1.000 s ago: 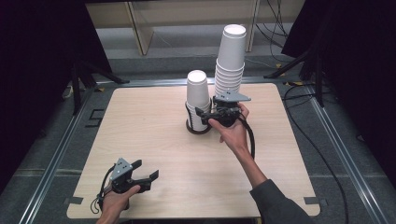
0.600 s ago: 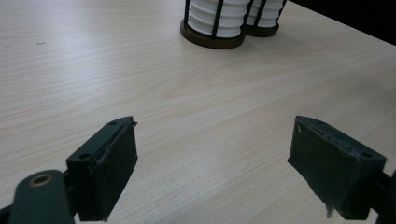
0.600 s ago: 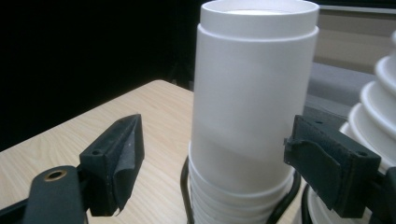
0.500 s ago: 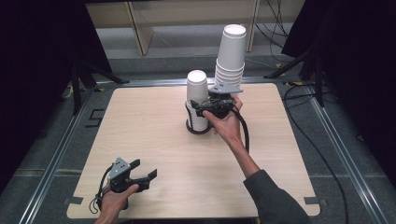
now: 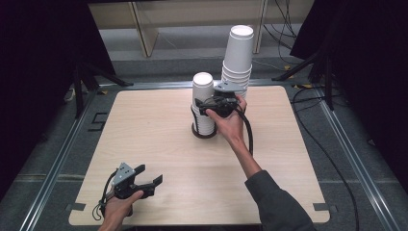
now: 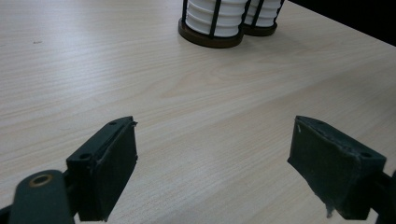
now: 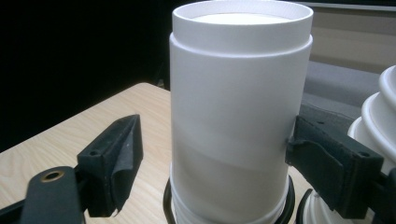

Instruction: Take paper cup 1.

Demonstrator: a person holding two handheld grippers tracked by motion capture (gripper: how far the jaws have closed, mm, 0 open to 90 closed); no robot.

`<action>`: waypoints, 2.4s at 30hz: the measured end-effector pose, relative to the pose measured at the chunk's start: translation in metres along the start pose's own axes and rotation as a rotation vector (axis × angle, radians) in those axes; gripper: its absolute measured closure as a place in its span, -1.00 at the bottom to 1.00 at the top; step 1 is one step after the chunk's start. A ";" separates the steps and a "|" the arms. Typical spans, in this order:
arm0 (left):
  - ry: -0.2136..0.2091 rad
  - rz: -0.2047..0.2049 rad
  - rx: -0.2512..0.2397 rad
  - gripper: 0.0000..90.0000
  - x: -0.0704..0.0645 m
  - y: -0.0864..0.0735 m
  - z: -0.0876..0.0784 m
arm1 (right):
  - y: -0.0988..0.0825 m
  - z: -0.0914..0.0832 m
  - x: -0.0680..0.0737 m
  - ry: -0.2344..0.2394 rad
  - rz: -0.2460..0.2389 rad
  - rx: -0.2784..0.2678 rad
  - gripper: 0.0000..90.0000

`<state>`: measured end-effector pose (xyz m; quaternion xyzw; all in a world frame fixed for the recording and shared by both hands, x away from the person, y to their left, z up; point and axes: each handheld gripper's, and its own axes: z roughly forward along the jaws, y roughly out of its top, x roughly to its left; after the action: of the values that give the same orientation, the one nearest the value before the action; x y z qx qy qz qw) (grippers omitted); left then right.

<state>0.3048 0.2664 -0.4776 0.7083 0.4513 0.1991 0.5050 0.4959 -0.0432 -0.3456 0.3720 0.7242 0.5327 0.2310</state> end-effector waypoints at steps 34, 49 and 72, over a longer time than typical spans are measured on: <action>-0.006 0.008 -0.008 -0.68 0.000 0.000 -0.001 | 0.004 0.025 0.012 -0.174 0.104 0.004 -0.60; -0.008 0.009 -0.008 -0.68 0.000 0.000 -0.001 | 0.008 0.033 0.016 -0.212 0.119 -0.012 -0.59; -0.014 0.010 -0.001 -0.68 0.000 0.000 0.000 | 0.039 0.014 0.021 -0.206 0.111 -0.086 -0.54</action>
<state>0.3043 0.2662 -0.4774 0.7117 0.4441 0.1967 0.5076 0.5044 -0.0118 -0.3126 0.4540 0.6515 0.5342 0.2900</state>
